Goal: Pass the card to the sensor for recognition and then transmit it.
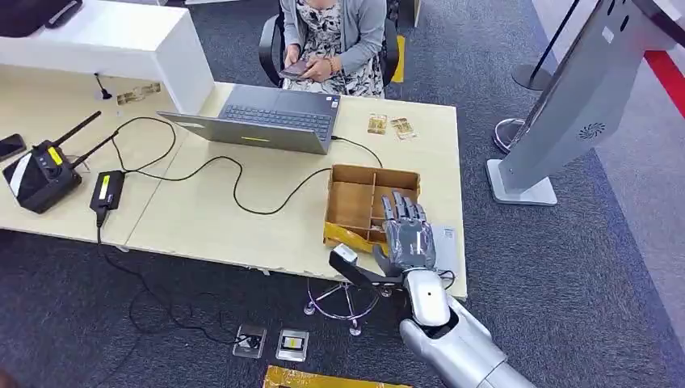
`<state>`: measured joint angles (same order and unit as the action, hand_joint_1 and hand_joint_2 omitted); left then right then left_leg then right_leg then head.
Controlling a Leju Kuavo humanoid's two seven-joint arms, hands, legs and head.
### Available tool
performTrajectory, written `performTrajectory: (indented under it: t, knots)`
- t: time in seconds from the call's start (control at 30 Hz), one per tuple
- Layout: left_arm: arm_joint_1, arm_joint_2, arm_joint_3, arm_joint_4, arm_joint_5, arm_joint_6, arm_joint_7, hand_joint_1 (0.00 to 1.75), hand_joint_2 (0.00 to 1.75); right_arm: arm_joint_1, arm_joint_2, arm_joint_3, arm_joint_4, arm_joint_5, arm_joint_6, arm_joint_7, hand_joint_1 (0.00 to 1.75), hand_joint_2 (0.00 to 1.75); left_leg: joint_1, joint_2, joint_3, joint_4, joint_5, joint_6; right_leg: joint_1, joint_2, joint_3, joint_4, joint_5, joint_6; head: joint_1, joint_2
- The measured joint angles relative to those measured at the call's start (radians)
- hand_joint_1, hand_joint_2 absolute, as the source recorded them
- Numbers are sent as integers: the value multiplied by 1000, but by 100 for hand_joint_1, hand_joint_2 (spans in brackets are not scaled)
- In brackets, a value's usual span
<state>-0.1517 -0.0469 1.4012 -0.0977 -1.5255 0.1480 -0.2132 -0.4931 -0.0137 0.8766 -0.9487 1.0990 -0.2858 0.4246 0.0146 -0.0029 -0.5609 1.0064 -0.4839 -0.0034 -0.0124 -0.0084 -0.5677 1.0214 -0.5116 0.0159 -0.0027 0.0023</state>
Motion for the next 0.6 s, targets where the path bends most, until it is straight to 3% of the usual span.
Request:
performTrajectory:
  t: [0.47,0.6]
  knots:
    - [0,1,0,0,-5,-1,0,0,0,-6,6,0,57,-16,-38,4,0,175,0,0,0,0,0,0,0,0,0,0,0,0,0,0]
    - [0,1,0,0,-19,-8,8,0,0,-22,6,-2,134,-45,-104,9,0,175,0,0,0,0,0,0,0,0,0,0,0,0,0,0]
